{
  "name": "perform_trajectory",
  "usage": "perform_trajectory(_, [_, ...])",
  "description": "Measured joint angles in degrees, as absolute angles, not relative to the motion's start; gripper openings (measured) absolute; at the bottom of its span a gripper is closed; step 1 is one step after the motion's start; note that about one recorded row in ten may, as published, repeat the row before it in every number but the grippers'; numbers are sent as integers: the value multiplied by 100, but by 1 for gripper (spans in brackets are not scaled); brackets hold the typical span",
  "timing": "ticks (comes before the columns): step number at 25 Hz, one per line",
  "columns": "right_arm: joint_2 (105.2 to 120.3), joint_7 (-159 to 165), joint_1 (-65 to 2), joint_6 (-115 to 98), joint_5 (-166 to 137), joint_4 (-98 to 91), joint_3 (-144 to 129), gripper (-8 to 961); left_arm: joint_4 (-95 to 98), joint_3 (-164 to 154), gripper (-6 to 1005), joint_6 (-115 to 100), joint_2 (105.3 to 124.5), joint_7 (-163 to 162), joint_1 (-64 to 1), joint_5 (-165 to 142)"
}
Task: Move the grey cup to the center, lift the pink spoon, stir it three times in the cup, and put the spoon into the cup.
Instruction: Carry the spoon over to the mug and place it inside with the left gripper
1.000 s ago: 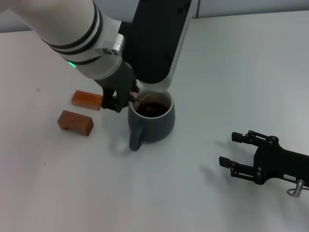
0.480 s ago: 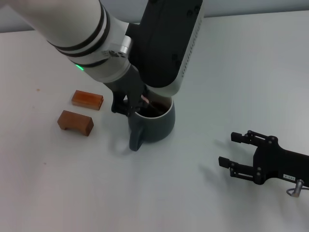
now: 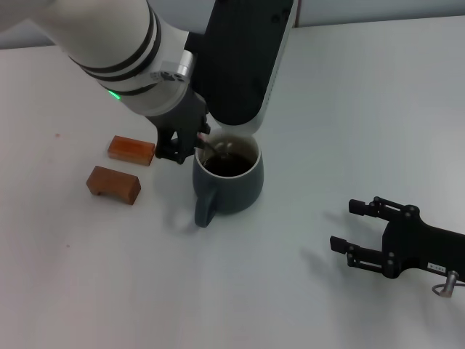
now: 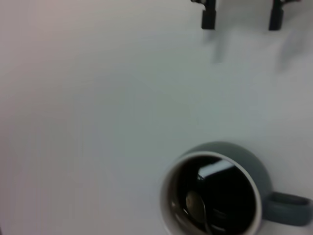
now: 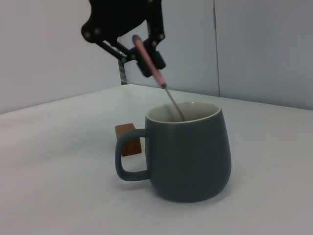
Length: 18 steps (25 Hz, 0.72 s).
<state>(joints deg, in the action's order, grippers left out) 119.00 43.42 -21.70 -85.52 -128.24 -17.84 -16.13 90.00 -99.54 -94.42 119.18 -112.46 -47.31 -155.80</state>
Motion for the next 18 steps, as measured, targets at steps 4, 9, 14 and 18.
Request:
perform_trajectory(4, [11900,4342,-2161,-8552,-12823,-1784,-1616,762,8999,-9957,136,-9706,11918,-11310,-4773,-15600])
perform_trajectory(9, [11900,4342,-2157,-8548,-12823,-1784,-1624,763,9137,-9958,136,-9878,11918,-11365,-4776,-15443])
perform_trajectory(14, [11900,4342,-2140,-8546,-12824,-1784,-1626,763,9202,-9956,136,-9858,11917,-11351,-4754,-15142])
perform_trajectory(18, [11900,4342,-2134,-8558,-12832,-1784,-1626,763,8975,-10144,135,-9342,11918,-11393,-4725,-15180])
